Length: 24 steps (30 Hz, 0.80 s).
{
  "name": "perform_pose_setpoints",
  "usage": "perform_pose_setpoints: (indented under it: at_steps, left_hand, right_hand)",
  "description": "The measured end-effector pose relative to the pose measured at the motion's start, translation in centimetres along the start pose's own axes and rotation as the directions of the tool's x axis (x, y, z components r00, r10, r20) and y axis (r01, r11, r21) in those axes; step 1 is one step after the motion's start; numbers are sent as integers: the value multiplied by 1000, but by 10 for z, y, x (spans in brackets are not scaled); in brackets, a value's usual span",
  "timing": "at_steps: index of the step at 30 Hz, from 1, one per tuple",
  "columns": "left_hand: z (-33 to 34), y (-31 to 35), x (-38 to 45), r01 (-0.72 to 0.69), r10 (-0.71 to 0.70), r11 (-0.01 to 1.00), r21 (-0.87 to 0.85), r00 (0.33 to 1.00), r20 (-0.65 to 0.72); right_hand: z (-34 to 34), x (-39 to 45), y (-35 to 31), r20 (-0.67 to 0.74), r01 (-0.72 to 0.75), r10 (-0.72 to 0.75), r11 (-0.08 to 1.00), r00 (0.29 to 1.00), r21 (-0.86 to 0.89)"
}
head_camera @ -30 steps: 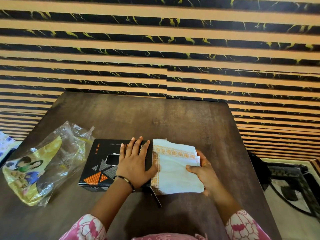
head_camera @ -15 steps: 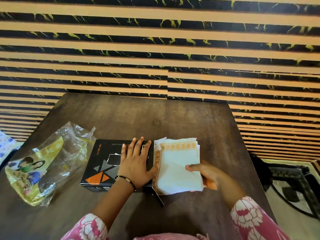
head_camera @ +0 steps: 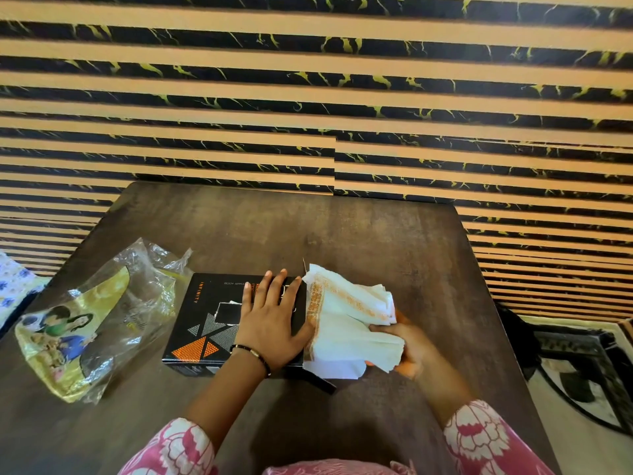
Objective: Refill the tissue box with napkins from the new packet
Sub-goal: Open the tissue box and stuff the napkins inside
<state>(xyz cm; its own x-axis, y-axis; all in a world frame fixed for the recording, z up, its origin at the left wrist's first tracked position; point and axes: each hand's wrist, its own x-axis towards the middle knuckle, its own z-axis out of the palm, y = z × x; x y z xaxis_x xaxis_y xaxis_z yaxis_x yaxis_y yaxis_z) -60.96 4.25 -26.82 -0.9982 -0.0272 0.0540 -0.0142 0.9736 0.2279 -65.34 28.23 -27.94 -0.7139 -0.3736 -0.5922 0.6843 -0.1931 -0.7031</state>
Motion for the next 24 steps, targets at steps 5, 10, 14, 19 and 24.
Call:
perform_pose_setpoints:
  at_steps: [5, 10, 14, 19, 24]
  left_hand:
    - [0, -1, 1, -7, 7, 1000, -18, 1000, 8]
    - [1, 0, 1, -1, 2, 1000, -20, 1000, 9]
    - [0, 0, 0, 1, 0, 999, -46, 1000, 4]
    - [1, 0, 0, 6, -6, 999, -31, 1000, 6]
    - [1, 1, 1, 15, -15, 999, -28, 1000, -11]
  right_hand:
    - [-14, -5, 8, -24, -49, 46, 989, 999, -138]
    - [-8, -7, 1, 23, -51, 58, 971, 998, -234]
    - [-9, -6, -2, 5, -70, 76, 937, 997, -342]
    - [-5, -7, 1, -20, -59, 55, 909, 998, -412]
    - [-7, -4, 4, -37, -31, 20, 951, 999, -308]
